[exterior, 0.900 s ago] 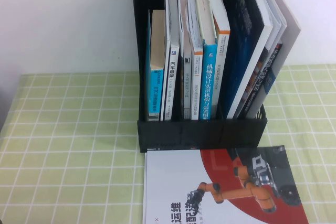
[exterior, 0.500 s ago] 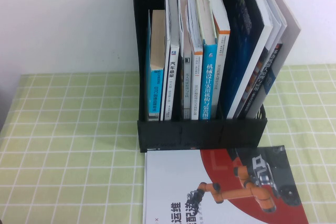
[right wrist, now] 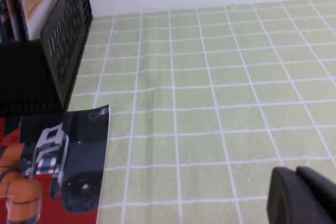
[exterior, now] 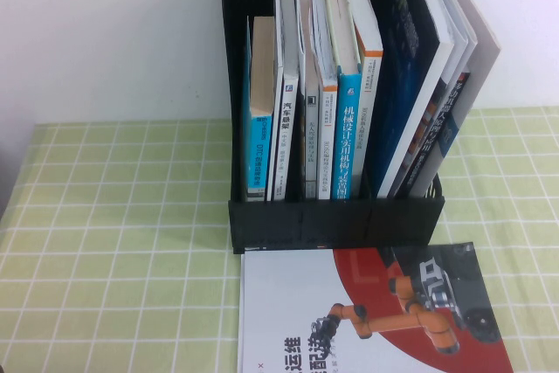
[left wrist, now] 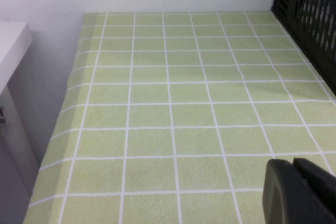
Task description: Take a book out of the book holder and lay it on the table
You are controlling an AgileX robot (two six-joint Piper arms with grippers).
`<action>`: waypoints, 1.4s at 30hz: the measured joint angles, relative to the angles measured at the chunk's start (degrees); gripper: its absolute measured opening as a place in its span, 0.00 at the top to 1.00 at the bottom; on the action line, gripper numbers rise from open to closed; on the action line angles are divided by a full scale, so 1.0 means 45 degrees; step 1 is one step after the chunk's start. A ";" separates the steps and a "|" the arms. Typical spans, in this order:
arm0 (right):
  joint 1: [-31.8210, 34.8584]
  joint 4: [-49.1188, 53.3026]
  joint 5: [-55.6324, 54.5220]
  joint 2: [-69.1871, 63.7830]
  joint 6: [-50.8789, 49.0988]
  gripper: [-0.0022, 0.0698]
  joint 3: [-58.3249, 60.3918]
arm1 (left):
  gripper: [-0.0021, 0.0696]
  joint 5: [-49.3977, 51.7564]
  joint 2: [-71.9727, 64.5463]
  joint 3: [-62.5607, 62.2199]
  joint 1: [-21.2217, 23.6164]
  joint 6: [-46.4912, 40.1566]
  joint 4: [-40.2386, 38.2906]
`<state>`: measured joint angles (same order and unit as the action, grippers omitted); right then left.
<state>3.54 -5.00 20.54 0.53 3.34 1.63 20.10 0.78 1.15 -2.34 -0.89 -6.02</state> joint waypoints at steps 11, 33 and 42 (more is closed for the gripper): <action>0.0000 -0.0495 -0.2432 0.0000 -0.0100 0.97 0.0000 | 0.98 -0.1727 0.0000 0.0051 0.0000 -0.0140 -0.0409; 0.0000 0.0073 -1.1214 0.0000 -0.5853 0.97 -0.2608 | 0.97 -1.1059 0.0000 -0.0098 0.0000 0.6022 -0.5201; 0.0000 0.9064 -0.9671 -0.1697 -1.2550 0.97 -0.8224 | 0.97 -0.6191 -0.0369 -0.5281 0.0000 0.7289 -0.0514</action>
<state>3.54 35.79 -22.98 -7.11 -53.13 -35.37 -7.75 -0.88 -22.61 -2.34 31.90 -8.33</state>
